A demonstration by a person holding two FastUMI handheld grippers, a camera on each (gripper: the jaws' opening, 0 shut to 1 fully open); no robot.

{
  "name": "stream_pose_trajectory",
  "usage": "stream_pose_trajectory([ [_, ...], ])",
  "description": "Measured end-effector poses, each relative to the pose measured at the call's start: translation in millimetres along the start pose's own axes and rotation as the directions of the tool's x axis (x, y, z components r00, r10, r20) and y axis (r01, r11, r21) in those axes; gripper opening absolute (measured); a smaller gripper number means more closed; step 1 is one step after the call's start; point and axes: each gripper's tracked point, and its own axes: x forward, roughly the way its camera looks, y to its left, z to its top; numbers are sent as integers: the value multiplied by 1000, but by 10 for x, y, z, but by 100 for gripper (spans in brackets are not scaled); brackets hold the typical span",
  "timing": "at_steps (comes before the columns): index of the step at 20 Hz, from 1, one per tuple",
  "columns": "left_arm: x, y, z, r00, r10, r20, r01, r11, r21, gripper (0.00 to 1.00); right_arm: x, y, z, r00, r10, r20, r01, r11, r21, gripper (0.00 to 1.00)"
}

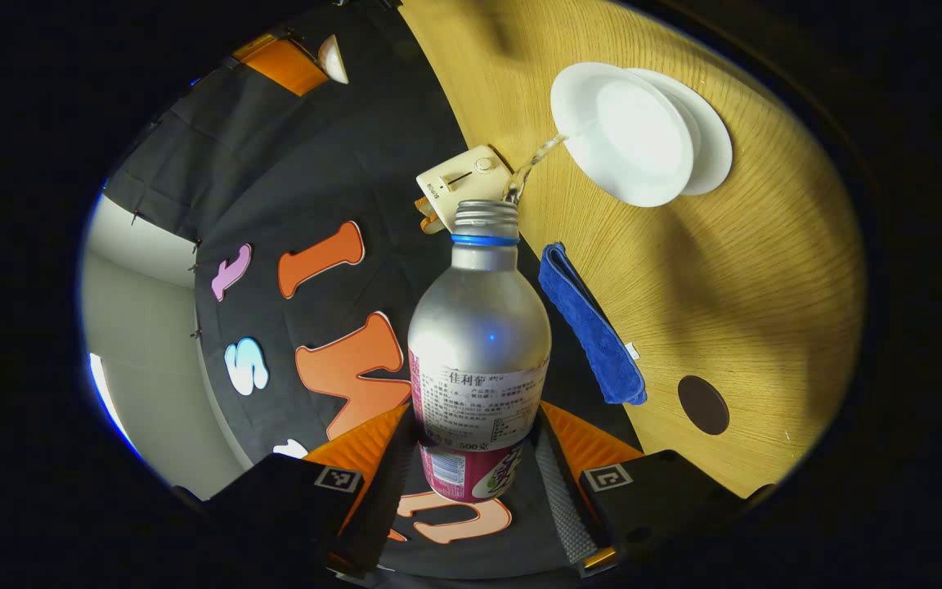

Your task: Open the teacup lid with one hand, grasp the water bottle and pour water into the teacup with the other hand; after pouring, place the water bottle on the coaster and then close the teacup lid.

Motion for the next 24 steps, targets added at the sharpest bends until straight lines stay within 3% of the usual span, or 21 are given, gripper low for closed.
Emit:
stream_pose_trajectory([
  [4, 13, 19, 27, 1000, -1, 5, 1, 1000, 18, 82, -3, -4, -49, 1000, 6, -15, -6, 1000, 4, 21],
  [5, 15, 13, 31, 1000, -5, 4, 5, 1000, 20, 83, -7, 12, -66, 1000, 11, -21, -10, 1000, 5, 25],
  [6, 21, 14, 49, 1000, -5, 5, 5, 1000, 25, 83, -5, 14, -63, 1000, 12, -20, -12, 1000, 2, 21],
  [11, 41, 13, 85, 1000, -5, 14, 5, 999, 39, 84, -6, 93, -71, 999, 28, -17, -28, 1000, -13, 20],
  [14, 43, -67, 71, 999, -34, 6, 34, 999, -5, 82, 14, 122, -72, 999, 36, -18, -36, 999, -12, 20],
  [20, 4, -18, 47, 1000, -8, 1, 8, 999, -43, 82, 45, 247, -91, 998, 49, -28, -50, 999, -21, 20],
  [24, -37, 34, -89, 1000, -5, -22, 2, 987, -163, 85, 89, 425, -137, 996, 81, -43, -82, 996, -21, 20],
])
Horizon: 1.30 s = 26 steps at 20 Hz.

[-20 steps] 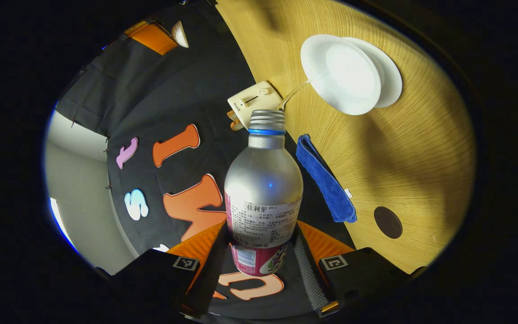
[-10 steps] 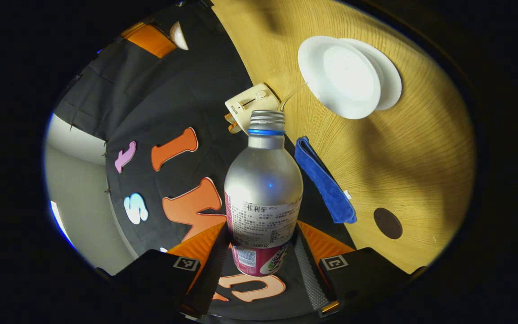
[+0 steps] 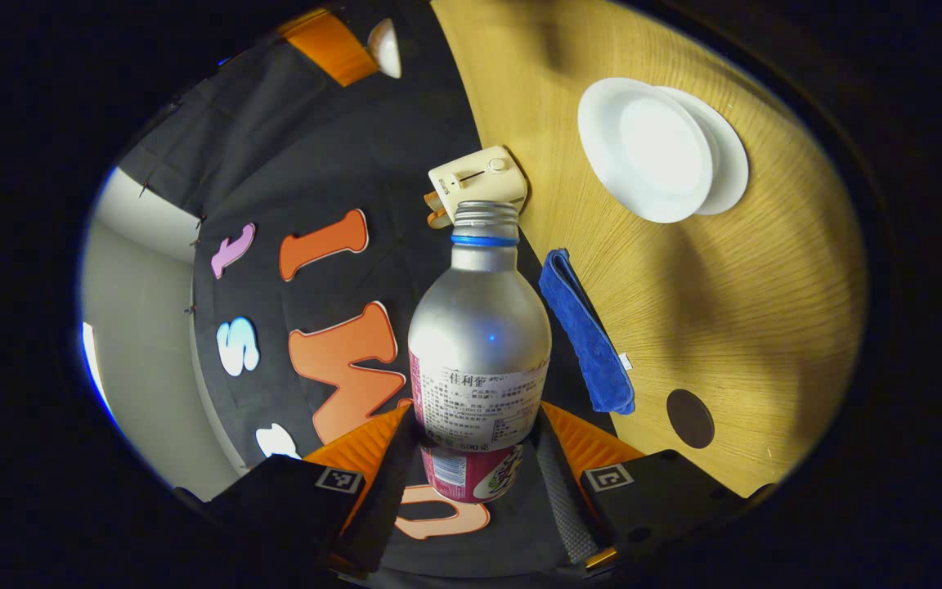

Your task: Open the teacup lid with one hand, grasp the water bottle and pour water into the teacup with the other hand; after pouring, place the water bottle on the coaster and then close the teacup lid.

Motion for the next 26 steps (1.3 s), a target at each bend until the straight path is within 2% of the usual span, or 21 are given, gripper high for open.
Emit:
stream_pose_trajectory([
  [3, -57, 210, -81, 997, 72, -15, -73, 990, -123, 81, 69, 135, -29, 1000, 18, -10, -18, 1000, -4, 20],
  [4, -82, 286, -124, 995, 99, -28, -103, 981, -166, 85, 89, 178, -47, 1000, 21, -13, -22, 1000, -7, 20],
  [5, -93, 369, -185, 991, 124, -41, -130, 969, -211, 85, 108, 231, -68, 999, 26, -19, -27, 1000, -11, 20],
  [7, -104, 507, -301, 983, 169, -77, -184, 938, -295, 80, 143, 331, -88, 999, 36, -29, -37, 999, -22, 20],
  [8, -124, 548, -370, 977, 191, -93, -211, 917, -339, 83, 163, 379, -86, 999, 42, -30, -43, 999, -27, 21],
  [11, -195, 681, -606, 960, 232, -154, -277, 840, -467, 80, 195, 539, -87, 997, 65, -32, -66, 997, -31, 21],
  [13, -303, 748, -834, 944, 249, -216, -329, 758, -564, 82, 237, 622, -54, 997, 72, -24, -73, 997, -36, 21],
  [17, -357, 744, -1239, 929, 208, -306, -369, 586, -721, 82, 348, 813, -57, 995, 96, -29, -97, 994, -42, 21],
  [21, -228, 625, -1469, 930, 131, -343, -367, 371, -853, 82, 458, 994, -63, 992, 120, -28, -121, 991, -52, 21],
  [24, -57, 482, -1577, 930, 84, -358, -368, 214, -905, 82, 560, 1123, -159, 990, 136, -45, -139, 989, -49, 20],
  [26, -13, 424, -1587, 931, 52, -361, -365, 123, -923, 82, 618, 1170, -249, 988, 143, -66, -146, 988, -51, 21],
])
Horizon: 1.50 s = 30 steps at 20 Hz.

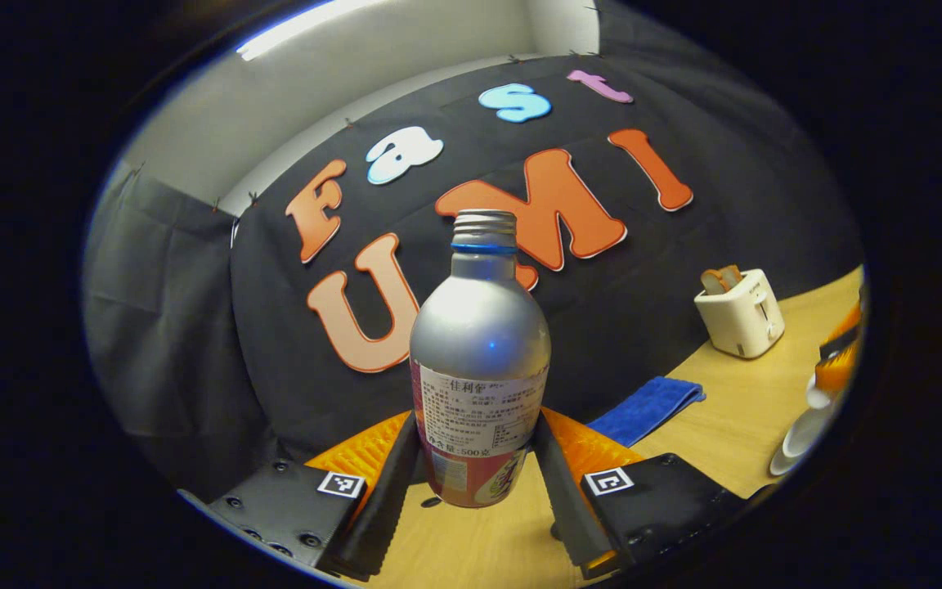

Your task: Open the teacup lid with one hand, grasp the water bottle and pour water into the teacup with the other hand; after pouring, place the water bottle on the coaster and then close the teacup lid.

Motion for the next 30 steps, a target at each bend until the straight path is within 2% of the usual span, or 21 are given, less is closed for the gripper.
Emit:
stream_pose_trajectory([
  [6, 118, -63, -182, 997, -25, -72, 7, 972, -236, 82, 74, 45, -200, 999, 15, -48, -15, 1000, -5, 21],
  [9, 199, -121, -309, 993, -48, -104, 15, 956, -294, 82, 83, 78, -316, 997, 34, -73, -34, 999, -6, 21],
  [10, 248, -158, -353, 991, -62, -115, 24, 951, -308, 80, 89, 79, -344, 996, 35, -78, -35, 999, -5, 21],
  [11, 284, -203, -404, 989, -74, -127, 29, 947, -321, 82, 99, 80, -374, 996, 34, -86, -35, 999, -7, 21],
  [19, 410, -492, -790, 964, -159, -213, 47, 892, -450, 82, 98, 138, -468, 993, 54, -104, -56, 998, -16, 21],
  [20, 428, -520, -833, 961, -165, -223, 43, 884, -465, 82, 97, 128, -466, 993, 53, -105, -55, 998, -19, 17],
  [21, 453, -558, -880, 957, -174, -233, 44, 878, -477, 82, 95, 131, -466, 993, 54, -105, -56, 998, -18, 23],
  [23, 486, -589, -999, 950, -184, -254, 38, 872, -488, 82, 97, 143, -465, 993, 59, -105, -61, 998, -14, 28],
  [24, 484, -617, -1076, 944, -189, -270, 36, 873, -487, 82, 89, 131, -456, 994, 53, -99, -56, 998, -18, 24],
  [25, 513, -666, -1158, 939, -199, -280, 37, 869, -494, 82, 87, 126, -413, 995, 48, -86, -51, 998, -26, 37],
  [26, 522, -682, -1250, 932, -205, -299, 31, 868, -496, 80, 81, 140, -337, 996, 51, -66, -54, 998, -33, 42],
  [27, 540, -699, -1323, 927, -212, -308, 31, 864, -502, 83, 64, 167, -263, 997, 60, -46, -62, 997, -37, 52],
  [30, 549, -770, -1488, 915, -230, -331, 32, 859, -510, 80, 20, 191, -95, 997, 72, 3, -72, 996, -48, 61],
])
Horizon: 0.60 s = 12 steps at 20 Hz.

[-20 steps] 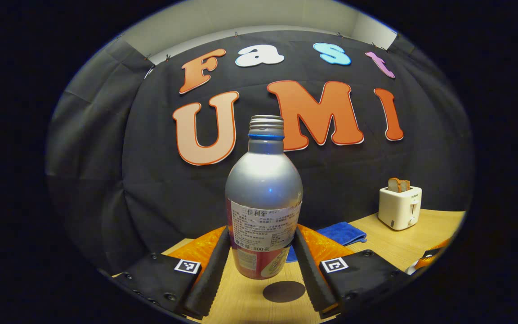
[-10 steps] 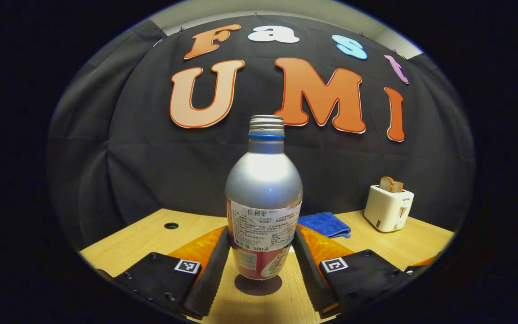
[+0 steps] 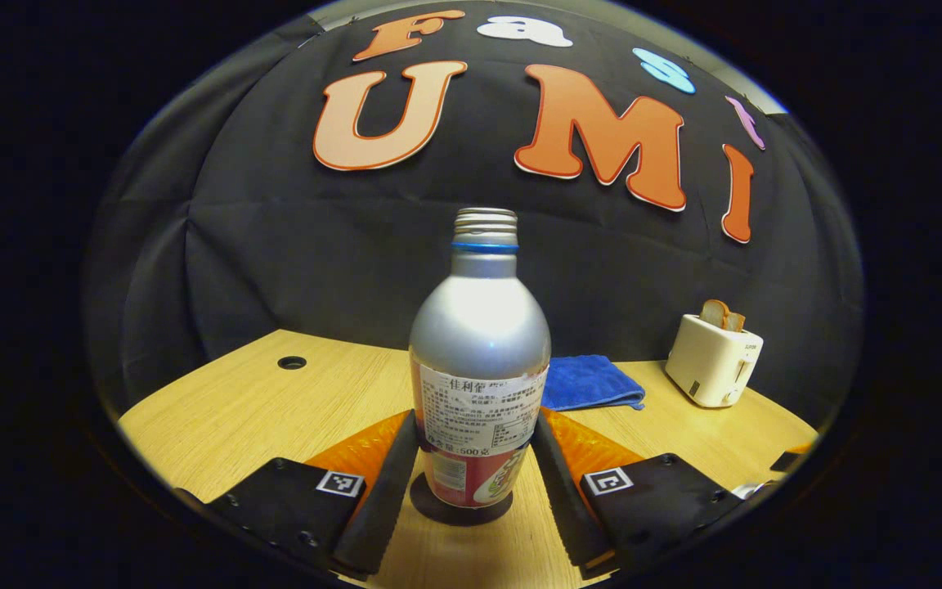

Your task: Open the teacup lid with one hand, grasp the water bottle and pour water into the teacup with the other hand; after pouring, place the water bottle on the coaster and then close the teacup lid.

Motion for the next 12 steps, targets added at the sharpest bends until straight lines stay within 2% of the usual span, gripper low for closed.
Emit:
stream_pose_trajectory([
  [5, 136, -18, -223, 999, -17, -47, 16, 1000, -15, 83, -43, -139, 117, 999, -29, 32, 29, 1000, -11, 76],
  [9, 298, 11, -458, 993, -2, -120, 1, 1000, -8, 83, -69, -232, 120, 998, -51, 30, 52, 999, -15, 77],
  [12, 248, 23, -409, 995, 10, -98, -11, 1000, -7, 82, -83, -271, 112, 997, -63, 33, 64, 998, -12, 78],
])
